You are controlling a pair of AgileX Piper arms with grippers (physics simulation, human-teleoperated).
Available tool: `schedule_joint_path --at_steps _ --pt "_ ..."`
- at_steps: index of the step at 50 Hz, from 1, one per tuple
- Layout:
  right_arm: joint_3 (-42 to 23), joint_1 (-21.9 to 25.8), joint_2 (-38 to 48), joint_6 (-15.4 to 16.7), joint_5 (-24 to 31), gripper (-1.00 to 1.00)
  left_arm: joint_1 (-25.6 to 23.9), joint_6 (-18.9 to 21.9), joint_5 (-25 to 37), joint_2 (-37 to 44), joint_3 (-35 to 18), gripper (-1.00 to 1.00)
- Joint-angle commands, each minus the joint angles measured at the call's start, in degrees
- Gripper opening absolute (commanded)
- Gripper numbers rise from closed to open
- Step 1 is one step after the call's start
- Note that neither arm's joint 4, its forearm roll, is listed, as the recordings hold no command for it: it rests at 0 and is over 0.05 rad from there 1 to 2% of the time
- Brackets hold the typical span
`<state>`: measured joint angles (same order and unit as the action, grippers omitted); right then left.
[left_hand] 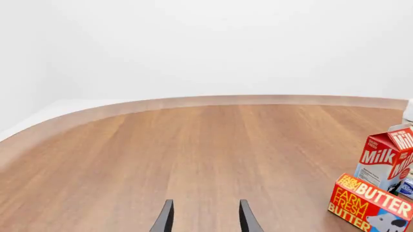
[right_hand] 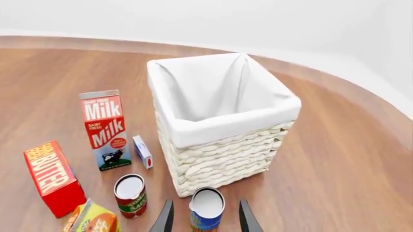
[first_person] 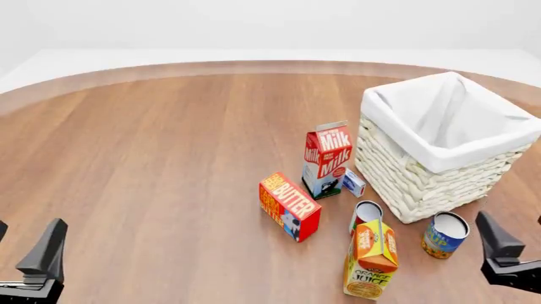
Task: Pick up the alphabet soup, and put it in the basket.
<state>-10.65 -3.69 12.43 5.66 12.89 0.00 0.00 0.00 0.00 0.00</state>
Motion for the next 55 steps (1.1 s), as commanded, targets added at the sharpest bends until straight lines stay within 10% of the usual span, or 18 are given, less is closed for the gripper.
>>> schedule_joint_path --at_steps 1,55 --pt "1.22 -1.05 1.38 -0.42 -1.25 1.00 0.00 0.00 0.00 0.00 0.00 1.00" --pt "10.65 -3.27 18.58 -1.59 -21.98 1.00 0.00 0.00 0.00 0.00 0.00 1.00"
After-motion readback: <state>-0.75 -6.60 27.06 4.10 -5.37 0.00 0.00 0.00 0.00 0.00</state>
